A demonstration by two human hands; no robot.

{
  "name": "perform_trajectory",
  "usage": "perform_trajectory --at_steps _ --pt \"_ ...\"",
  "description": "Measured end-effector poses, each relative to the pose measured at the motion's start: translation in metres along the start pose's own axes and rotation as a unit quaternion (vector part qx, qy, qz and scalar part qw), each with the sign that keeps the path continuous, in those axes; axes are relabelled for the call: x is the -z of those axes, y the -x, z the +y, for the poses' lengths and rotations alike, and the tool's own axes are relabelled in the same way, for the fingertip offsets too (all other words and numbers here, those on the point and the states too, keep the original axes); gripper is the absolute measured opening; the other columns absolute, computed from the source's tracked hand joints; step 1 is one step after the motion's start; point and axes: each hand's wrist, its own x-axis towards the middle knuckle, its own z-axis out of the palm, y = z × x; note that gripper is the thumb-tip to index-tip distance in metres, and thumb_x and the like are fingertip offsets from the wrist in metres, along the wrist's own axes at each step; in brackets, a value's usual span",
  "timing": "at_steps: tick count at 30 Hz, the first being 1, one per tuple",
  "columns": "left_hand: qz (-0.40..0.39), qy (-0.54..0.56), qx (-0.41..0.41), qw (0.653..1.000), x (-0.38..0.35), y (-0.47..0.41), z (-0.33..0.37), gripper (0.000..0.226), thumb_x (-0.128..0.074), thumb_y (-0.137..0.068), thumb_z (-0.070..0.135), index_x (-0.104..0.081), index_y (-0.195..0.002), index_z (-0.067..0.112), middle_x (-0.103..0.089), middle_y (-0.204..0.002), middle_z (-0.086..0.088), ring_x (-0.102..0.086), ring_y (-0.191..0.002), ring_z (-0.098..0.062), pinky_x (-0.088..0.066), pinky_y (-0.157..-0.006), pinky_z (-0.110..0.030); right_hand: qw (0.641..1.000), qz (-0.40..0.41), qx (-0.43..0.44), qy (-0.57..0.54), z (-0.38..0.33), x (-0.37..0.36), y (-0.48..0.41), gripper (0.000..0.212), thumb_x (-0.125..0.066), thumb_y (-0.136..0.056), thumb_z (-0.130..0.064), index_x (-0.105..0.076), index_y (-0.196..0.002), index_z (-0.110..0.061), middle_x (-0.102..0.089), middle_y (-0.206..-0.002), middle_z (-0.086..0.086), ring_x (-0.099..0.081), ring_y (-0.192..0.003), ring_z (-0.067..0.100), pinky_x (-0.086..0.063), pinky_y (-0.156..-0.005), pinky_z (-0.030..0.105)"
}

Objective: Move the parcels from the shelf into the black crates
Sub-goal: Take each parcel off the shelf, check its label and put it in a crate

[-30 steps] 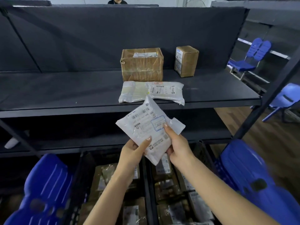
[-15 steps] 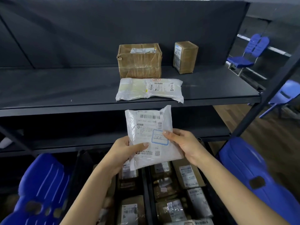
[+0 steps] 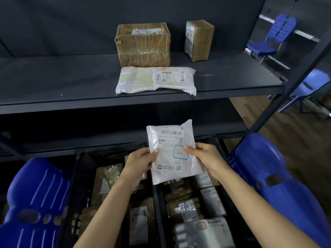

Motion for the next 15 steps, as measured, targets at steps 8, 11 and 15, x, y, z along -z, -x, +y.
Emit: perform_trajectory --at_steps 8,11,15 --pt "0.041 0.017 0.052 0.998 -0.053 -0.022 -0.052 0.009 -0.071 -0.084 0.015 -0.070 -0.091 0.010 -0.074 -0.093 -0.006 -0.071 -0.087 -0.017 -0.057 -0.079 -0.030 0.993 0.109 -0.050 -0.024 0.058 0.058 0.001 0.026 -0.069 -0.086 -0.027 -0.070 -0.091 -0.002 -0.075 -0.092 0.004 -0.069 -0.092 0.024 -0.053 -0.086 0.042" --pt "0.057 -0.012 0.067 0.996 -0.070 -0.024 -0.081 0.005 -0.073 -0.083 0.016 -0.070 -0.085 0.012 -0.074 -0.085 0.000 -0.071 -0.068 -0.004 -0.053 -0.056 -0.014 0.988 0.121 -0.089 -0.037 0.081 0.076 0.005 0.022 -0.070 -0.086 -0.024 -0.071 -0.091 -0.003 -0.075 -0.091 0.007 -0.071 -0.088 0.026 -0.056 -0.082 0.042" --pt "0.108 -0.040 0.096 0.989 -0.083 -0.030 -0.121 0.009 -0.077 -0.079 0.016 -0.069 -0.078 0.019 -0.071 -0.083 0.002 -0.066 -0.076 -0.010 -0.054 -0.072 -0.025 0.980 0.156 -0.122 -0.025 0.115 0.090 0.001 0.013 -0.075 -0.080 -0.018 -0.073 -0.088 -0.008 -0.075 -0.085 0.007 -0.072 -0.075 0.017 -0.057 -0.065 0.028"
